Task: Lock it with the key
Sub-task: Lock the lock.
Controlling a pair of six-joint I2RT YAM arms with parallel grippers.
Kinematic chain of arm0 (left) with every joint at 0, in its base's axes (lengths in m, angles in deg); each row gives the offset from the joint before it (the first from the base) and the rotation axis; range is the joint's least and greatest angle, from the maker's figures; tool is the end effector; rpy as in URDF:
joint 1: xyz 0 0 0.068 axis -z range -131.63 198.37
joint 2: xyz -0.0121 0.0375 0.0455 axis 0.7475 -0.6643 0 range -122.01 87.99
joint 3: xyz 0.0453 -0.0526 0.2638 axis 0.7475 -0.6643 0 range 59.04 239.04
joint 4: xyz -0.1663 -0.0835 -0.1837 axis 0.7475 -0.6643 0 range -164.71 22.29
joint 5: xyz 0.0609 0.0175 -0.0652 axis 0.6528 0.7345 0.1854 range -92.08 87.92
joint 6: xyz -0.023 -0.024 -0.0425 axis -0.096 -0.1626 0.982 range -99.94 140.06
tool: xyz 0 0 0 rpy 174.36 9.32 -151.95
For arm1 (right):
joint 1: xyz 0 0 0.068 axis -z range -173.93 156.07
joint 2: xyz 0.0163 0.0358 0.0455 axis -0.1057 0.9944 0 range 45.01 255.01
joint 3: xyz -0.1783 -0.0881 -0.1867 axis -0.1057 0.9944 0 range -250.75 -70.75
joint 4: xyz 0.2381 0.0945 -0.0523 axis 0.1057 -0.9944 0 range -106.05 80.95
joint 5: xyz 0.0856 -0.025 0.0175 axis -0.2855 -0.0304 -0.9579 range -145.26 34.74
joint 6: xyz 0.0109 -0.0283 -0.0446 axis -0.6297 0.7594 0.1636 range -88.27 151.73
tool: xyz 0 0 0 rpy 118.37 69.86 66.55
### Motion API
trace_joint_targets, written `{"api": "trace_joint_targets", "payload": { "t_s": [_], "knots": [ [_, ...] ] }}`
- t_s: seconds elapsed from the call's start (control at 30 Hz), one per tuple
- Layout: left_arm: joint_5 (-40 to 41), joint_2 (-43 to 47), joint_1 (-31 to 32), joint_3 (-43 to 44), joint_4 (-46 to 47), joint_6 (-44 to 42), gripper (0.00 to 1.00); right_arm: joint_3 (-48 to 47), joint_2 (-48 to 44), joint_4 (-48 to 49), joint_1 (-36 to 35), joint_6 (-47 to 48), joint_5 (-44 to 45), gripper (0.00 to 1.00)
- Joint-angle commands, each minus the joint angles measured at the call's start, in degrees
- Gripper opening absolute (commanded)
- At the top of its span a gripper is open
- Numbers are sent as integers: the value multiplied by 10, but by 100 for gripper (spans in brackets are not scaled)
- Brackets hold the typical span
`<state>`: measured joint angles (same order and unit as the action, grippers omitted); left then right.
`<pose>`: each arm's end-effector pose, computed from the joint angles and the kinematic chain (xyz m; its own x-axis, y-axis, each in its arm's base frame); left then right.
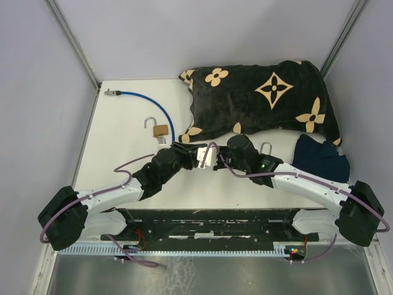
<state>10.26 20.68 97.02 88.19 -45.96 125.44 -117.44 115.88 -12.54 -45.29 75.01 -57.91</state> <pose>0.1725 -0.1843 0.2221 -0.5270 -0.8269 0.1963 -0.3384 -0.0077 -0.9410 0.1727 0.2187 0.2664 0.3415 -0.6698 -0.6594 -0.7854 0.1821 -0.5917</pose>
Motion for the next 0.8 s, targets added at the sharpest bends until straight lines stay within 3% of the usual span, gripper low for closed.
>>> {"api": "trace_joint_targets", "payload": {
  "t_s": [0.0, 0.13, 0.23, 0.3, 0.47, 0.6, 0.7, 0.77],
  "knots": [
    [1, 24, 1, -13, 82, 34, 40, -35, -9, -10, 20, -42, -31, 2],
    [5, 44, 1, -33, 98, 17, 47, -48, -8, -27, 52, -76, -69, 2],
    [16, 80, 1, -48, 98, -61, 53, -61, -13, -50, 90, -111, -113, 2],
    [19, 108, 1, -60, 110, -143, 58, -73, -17, -69, 109, -134, -146, 2],
    [12, 190, 1, -161, 263, -445, 60, -116, -19, -121, 150, -189, -264, 2],
    [-43, 233, 0, -238, 345, -666, 77, -145, -13, -153, 183, -234, -380, 2],
    [-115, 236, -8, -230, 334, -744, 89, -161, -9, -161, 211, -271, -470, 2],
    [-156, 225, -12, -218, 342, -757, 91, -169, -2, -156, 225, -298, -523, 2]
  ]
}}
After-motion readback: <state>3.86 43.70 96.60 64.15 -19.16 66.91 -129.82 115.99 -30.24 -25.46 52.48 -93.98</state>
